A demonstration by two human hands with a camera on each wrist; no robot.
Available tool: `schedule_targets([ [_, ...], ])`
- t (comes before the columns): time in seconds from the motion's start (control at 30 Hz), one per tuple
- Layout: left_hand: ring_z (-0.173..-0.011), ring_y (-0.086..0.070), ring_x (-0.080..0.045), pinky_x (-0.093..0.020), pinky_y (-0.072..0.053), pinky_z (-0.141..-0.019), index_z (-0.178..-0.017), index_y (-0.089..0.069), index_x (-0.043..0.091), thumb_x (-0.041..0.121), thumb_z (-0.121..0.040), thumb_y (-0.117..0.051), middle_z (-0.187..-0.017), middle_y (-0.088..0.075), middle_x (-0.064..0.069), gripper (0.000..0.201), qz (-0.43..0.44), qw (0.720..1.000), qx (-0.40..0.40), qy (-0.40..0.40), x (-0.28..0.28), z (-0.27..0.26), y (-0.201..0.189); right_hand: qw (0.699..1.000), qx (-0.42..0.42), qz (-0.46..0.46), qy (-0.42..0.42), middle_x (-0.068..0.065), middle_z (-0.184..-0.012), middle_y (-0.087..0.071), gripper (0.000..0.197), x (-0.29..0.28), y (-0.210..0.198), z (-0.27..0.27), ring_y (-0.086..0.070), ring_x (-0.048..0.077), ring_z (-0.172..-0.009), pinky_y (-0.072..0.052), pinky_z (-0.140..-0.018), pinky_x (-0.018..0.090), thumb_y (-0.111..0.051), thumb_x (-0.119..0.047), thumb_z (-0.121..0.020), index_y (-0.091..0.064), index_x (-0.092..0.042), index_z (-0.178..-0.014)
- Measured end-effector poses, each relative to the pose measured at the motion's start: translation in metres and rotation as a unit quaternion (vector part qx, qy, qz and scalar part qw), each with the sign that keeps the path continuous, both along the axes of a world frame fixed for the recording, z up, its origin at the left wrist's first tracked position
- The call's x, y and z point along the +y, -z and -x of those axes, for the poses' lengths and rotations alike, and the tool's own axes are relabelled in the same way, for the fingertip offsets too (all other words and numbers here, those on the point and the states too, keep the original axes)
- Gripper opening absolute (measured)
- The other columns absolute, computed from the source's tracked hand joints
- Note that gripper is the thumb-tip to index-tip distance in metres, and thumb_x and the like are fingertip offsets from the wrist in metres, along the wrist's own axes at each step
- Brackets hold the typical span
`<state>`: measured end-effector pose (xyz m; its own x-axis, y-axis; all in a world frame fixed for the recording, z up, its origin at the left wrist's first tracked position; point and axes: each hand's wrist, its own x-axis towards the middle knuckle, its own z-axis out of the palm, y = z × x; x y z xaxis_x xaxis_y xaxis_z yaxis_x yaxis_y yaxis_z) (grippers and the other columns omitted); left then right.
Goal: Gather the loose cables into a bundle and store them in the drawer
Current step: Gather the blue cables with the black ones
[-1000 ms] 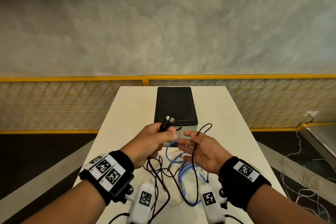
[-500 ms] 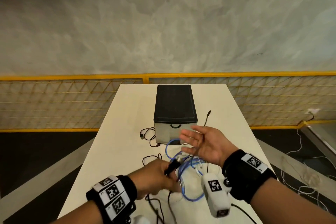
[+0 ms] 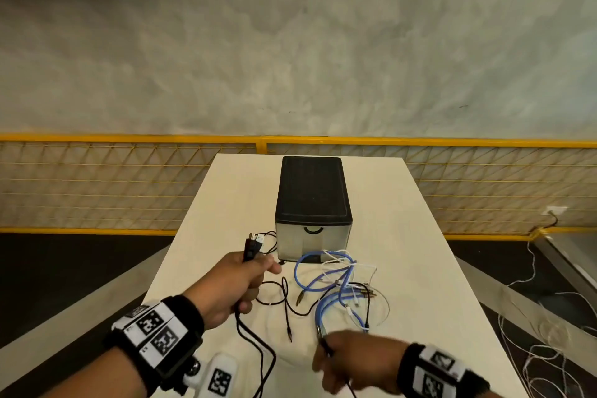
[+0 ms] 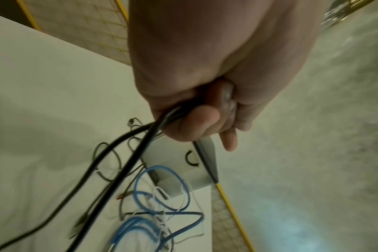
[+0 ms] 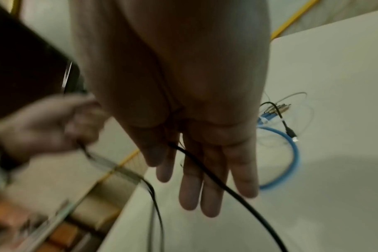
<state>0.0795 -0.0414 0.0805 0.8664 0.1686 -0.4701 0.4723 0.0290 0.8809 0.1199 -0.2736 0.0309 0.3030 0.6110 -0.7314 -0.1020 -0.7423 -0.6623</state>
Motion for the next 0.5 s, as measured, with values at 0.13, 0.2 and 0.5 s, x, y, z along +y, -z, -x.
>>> schedule_targets([
  [0.13,-0.045,-0.034,-0.014,-0.025,-0.038,-0.048,-0.099,-0.07,0.002,0.035,-0.103,-0.044,-0.053,-0.033,0.001,0.042,0.008,0.998,-0.058,-0.002,-0.011,-0.01,-0.012,0.982,-0.103,0.073,-0.138,0.017,-0.139,-0.052,0.041,0.003,0.02,0.013,-0.047,0.032,-0.13,-0.035,-0.108,0.037,-0.036,-0.018,-0.102,-0.046,0.001,-0.137],
  [0.2,-0.048,-0.048,-0.017,-0.027,-0.046,-0.053,-0.094,-0.073,0.004,0.039,-0.102,-0.044,-0.053,-0.045,-0.003,0.047,0.016,0.997,-0.072,-0.009,-0.015,-0.013,-0.015,0.973,-0.117,0.066,-0.185,0.02,-0.134,-0.055,0.039,0.006,0.021,0.009,-0.051,0.034,-0.124,-0.04,-0.103,0.035,-0.04,-0.019,-0.101,-0.049,-0.002,-0.136],
  [0.5,-0.07,-0.068,-0.027,-0.038,-0.054,-0.064,-0.088,-0.074,0.003,0.044,-0.099,-0.043,-0.061,-0.063,-0.01,0.053,0.067,0.993,-0.09,-0.04,-0.021,-0.022,-0.02,0.932,-0.36,-0.005,-0.032,0.0,-0.103,-0.069,0.025,0.048,0.02,-0.064,-0.062,0.015,-0.093,-0.043,-0.075,0.021,-0.048,-0.018,-0.09,-0.07,-0.019,-0.102],
])
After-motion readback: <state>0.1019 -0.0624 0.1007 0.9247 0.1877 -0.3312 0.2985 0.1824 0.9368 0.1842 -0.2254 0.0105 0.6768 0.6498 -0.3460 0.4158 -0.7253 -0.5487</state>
